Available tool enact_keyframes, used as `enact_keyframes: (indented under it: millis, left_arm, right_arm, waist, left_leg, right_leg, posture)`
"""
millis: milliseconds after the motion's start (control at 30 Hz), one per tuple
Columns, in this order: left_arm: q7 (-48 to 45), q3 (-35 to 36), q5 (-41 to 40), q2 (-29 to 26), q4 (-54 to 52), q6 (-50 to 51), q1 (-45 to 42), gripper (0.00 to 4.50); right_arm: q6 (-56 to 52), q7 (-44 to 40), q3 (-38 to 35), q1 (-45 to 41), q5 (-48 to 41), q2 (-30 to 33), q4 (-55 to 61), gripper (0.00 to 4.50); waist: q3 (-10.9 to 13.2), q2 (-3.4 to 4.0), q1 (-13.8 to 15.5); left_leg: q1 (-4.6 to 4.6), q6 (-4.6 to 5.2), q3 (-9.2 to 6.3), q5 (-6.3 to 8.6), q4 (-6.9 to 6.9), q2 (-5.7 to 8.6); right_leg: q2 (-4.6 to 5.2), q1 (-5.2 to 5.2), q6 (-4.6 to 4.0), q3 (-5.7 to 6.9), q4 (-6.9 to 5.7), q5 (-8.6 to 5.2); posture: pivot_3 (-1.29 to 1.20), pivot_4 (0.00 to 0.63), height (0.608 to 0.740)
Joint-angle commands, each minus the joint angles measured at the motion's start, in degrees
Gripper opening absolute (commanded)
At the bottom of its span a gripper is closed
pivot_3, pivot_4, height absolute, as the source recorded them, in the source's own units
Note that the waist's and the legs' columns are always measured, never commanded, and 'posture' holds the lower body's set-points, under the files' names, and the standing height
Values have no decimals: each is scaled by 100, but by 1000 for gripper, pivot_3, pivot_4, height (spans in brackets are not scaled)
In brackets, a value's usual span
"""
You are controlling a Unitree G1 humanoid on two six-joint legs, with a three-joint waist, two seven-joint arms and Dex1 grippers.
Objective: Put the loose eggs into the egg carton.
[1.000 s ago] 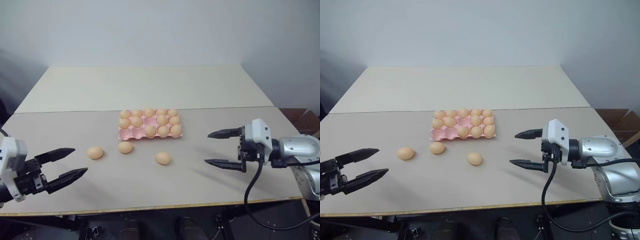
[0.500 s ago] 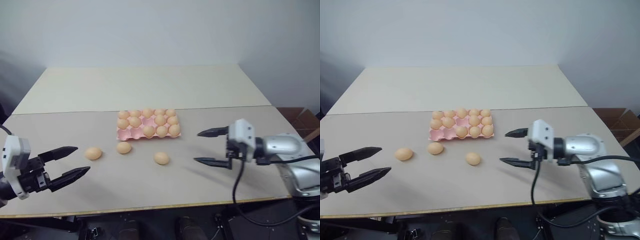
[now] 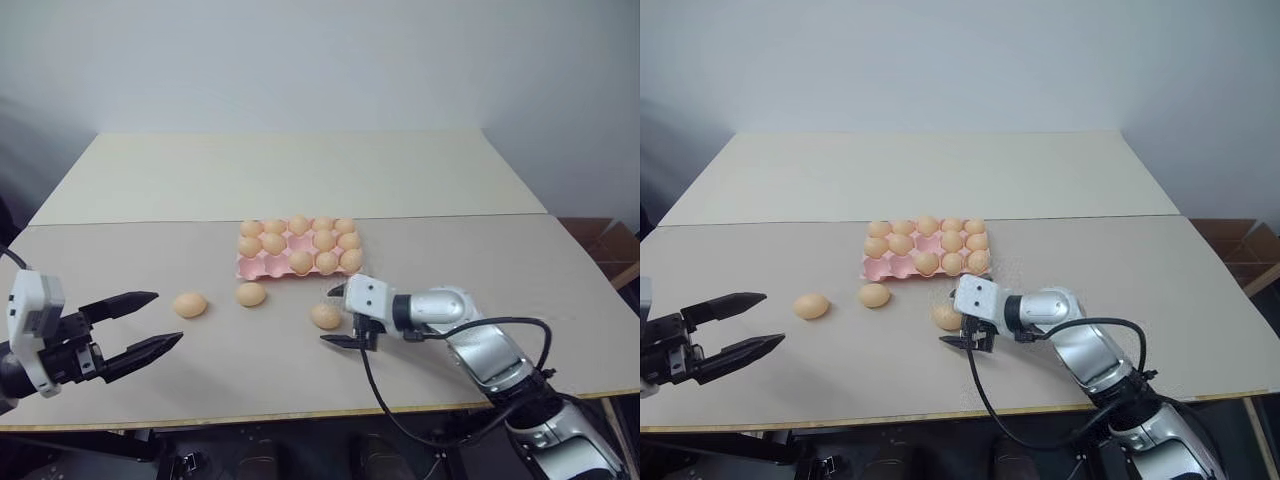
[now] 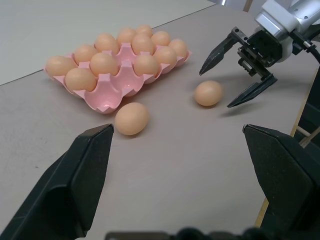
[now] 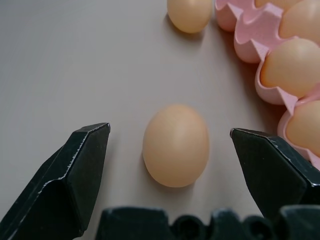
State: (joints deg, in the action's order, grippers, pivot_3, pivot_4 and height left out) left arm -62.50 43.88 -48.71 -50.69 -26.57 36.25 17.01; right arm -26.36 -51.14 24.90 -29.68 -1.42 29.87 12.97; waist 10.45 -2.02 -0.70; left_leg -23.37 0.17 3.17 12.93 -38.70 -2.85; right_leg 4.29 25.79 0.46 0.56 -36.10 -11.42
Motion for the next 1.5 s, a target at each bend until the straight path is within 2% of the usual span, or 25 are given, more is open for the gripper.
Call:
enact_keyframes:
  millis: [33, 133, 333, 433, 533, 667, 933, 1100, 1367, 1400, 1500]
  left_arm:
    - [-15, 107, 1, -62, -114, -117, -19, 4500]
    - [-7, 69, 14, -75, -89, -120, -73, 4500]
    - [16, 32, 23, -81, -86, -105, -129, 4500]
    - [9, 37, 27, -85, -75, -106, -142, 4500]
    - [5, 31, 33, -94, -62, -108, -162, 4500]
    - [1, -3, 49, -92, -43, -125, -194, 4500]
    - [41, -46, 82, -86, -12, -170, -282, 4500]
    - [85, 130, 70, -35, -100, -160, -160, 4500]
    - [120, 174, 58, -15, -150, -174, -58, 4500]
    - [123, 178, 48, -16, -158, -167, -51, 4500]
    - [115, 164, 34, -20, -172, -156, -35, 4500]
  right_arm:
    - [-59, 83, 108, -107, 122, -161, 8, 4485]
    - [-61, 96, 182, -109, 239, -215, -88, 3903]
    - [-93, 62, 5, -107, 140, -246, 14, 1956]
    - [-221, -48, -227, -193, -165, -313, 241, 1736]
    - [-348, -31, -408, -502, -330, -421, 264, 1736]
    - [-251, 226, -656, -1168, -405, -848, -324, 1736]
    - [1093, 1822, -727, -2644, 453, -1991, -3443, 1736]
    - [1636, 2194, -846, -3157, 535, -2383, -4752, 1736]
    - [1780, 2139, -929, -3222, 582, -2496, -4984, 4303]
    - [1764, 2125, -980, -3186, 550, -2455, -4864, 4457]
    - [1583, 1786, -1143, -2911, 335, -2148, -4047, 4457]
  waist:
    - [-1, -1, -4]
    - [-1, -2, -5]
    - [-2, -3, -5]
    - [-2, -3, -5]
    - [-2, -3, -27]
    - [-2, -3, -37]
    - [-4, -7, -45]
    - [-4, -6, -65]
    - [-4, -6, -138]
    - [-4, -6, -147]
    - [-3, -5, -151]
  left_leg:
    - [0, 0, 0, 0, 0, 0]
    - [0, 0, 0, 0, 1, -1]
    - [1, 0, 0, 0, 1, -1]
    - [0, 0, 0, 0, 1, -1]
    - [1, 0, 0, 0, 0, -1]
    - [6, 0, 0, 0, 1, -5]
    - [-4, 0, 0, 0, 3, -5]
    - [-36, 0, -1, 0, 4, -4]
    - [-39, 0, -4, 0, 9, -4]
    - [-38, 0, -5, -1, 8, -4]
    - [-38, -1, -8, -1, 8, -4]
  right_leg:
    - [0, 1, 0, 0, 0, 0]
    - [-2, 1, 1, 0, -1, 1]
    - [-2, 1, 1, 0, -2, 1]
    - [-2, 0, 1, 0, -2, 1]
    - [-2, 1, 6, 0, -3, 4]
    - [-6, 1, 6, 0, -7, 5]
    - [-7, 11, -22, 0, -8, 33]
    - [-7, 36, -13, -1, -7, 50]
    - [-6, 37, -13, 1, -4, 51]
    - [-7, 37, -13, 2, -6, 51]
    - [-7, 37, -12, 3, -7, 51]
  posture:
    - [0, 150, 740]
    - [0, 150, 740]
    - [0, 150, 740]
    - [0, 150, 740]
    - [0, 150, 740]
    - [0, 150, 740]
    - [0, 150, 740]
    - [0, 150, 740]
    - [0, 150, 740]
    - [0, 150, 740]
    - [0, 150, 740]
